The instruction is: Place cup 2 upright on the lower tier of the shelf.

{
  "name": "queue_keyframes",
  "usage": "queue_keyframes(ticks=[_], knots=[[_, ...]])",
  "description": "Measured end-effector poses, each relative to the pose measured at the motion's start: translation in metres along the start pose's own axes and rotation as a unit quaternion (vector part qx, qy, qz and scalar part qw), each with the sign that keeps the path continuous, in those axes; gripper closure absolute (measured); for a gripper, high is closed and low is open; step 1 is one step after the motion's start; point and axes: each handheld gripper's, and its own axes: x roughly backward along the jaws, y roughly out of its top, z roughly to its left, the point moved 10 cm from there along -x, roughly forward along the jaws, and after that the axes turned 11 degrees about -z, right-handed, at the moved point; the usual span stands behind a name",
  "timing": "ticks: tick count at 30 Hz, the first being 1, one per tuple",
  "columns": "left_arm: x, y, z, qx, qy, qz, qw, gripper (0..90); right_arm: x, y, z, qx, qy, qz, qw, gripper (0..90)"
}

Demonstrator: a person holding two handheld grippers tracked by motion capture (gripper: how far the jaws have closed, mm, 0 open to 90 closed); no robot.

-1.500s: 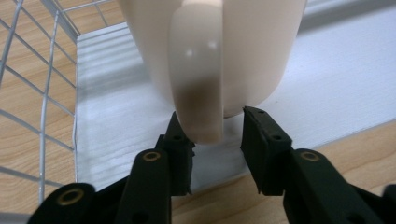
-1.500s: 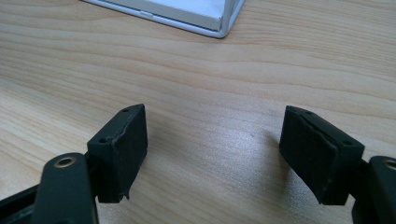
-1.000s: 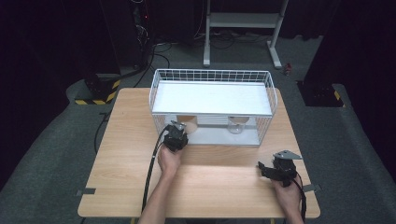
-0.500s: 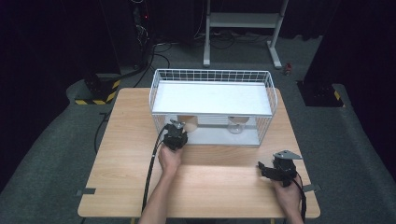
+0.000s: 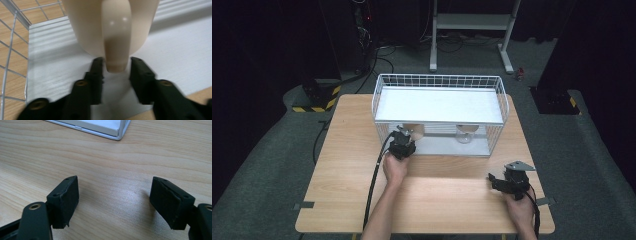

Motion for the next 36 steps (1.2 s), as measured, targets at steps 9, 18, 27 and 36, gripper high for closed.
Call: queue_keyframes(ticks=[9,18,27,36], knots=[[0.017,0.004,-0.001,-0.006,-0.009,-0.012,0.9999,42.4,0.0,0.0,0.0,0.001,0.0,0.0,1.0,23.8],[0.033,0.005,-0.005,0.002,-0.026,-0.031,0.9992,37.3,0.0,0.0,0.0,0.0,0.0,0.001,1.0,23.8],[0.049,0.008,-0.008,0.009,-0.038,-0.053,0.9978,37.3,0.0,0.0,0.0,0.0,0.0,0.001,1.0,23.8],[0.063,0.004,-0.004,0.01,-0.037,-0.063,0.9973,36.8,0.0,0.0,0.0,0.0,0.0,0.001,1.0,23.8]])
